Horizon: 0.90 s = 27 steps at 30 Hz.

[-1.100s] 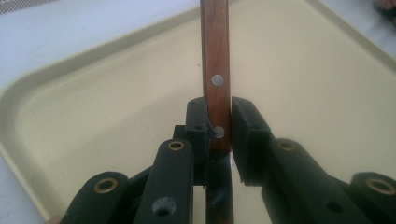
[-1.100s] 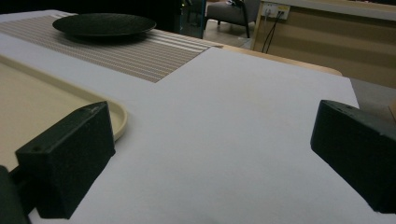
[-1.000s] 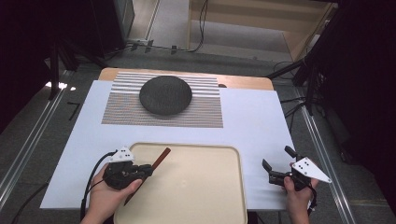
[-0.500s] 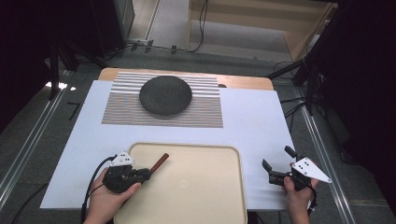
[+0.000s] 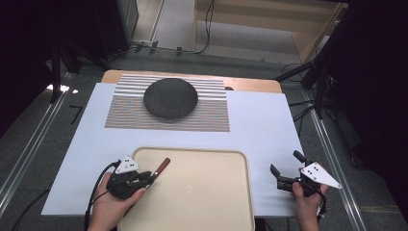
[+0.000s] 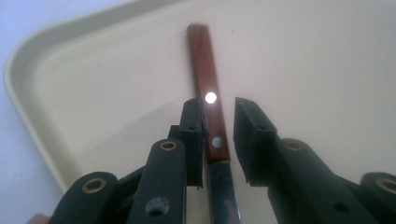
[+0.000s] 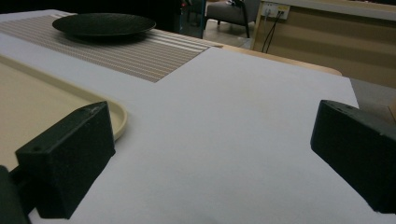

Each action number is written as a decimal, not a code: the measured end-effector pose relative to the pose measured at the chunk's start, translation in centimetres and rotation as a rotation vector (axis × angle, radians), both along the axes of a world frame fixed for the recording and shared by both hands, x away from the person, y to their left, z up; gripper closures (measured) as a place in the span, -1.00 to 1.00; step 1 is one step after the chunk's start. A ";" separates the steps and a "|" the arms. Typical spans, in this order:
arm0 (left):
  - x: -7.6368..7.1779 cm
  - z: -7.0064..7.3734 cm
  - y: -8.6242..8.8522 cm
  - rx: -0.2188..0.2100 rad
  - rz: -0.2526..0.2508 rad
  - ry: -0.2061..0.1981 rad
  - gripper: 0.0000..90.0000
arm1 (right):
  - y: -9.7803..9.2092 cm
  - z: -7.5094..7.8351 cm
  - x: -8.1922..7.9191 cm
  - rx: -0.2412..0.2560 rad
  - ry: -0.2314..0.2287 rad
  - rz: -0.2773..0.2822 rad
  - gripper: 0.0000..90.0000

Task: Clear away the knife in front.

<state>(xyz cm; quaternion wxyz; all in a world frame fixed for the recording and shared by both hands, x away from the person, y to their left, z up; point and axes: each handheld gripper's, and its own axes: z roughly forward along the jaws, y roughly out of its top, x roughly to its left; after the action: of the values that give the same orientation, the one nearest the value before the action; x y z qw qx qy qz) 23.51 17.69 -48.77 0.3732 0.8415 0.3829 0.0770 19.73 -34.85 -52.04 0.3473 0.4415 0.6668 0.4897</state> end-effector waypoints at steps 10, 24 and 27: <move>-0.2 -0.5 -2.9 0.194 -0.098 -0.074 0.99 | 0.0 0.0 0.0 -0.001 -0.001 0.001 -1.00; 0.4 -0.3 0.6 0.178 -0.043 -0.048 1.00 | 0.0 0.0 0.0 0.000 -0.001 0.000 -1.00; 0.5 -0.2 1.3 0.175 -0.032 -0.045 1.00 | 0.0 0.0 0.0 0.000 0.000 0.000 -1.00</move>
<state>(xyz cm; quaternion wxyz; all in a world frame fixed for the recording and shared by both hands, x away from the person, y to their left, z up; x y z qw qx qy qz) 24.03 18.96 -49.00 0.3078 0.8751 0.3526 0.1233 19.73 -34.86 -52.04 0.3475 0.4415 0.6668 0.4897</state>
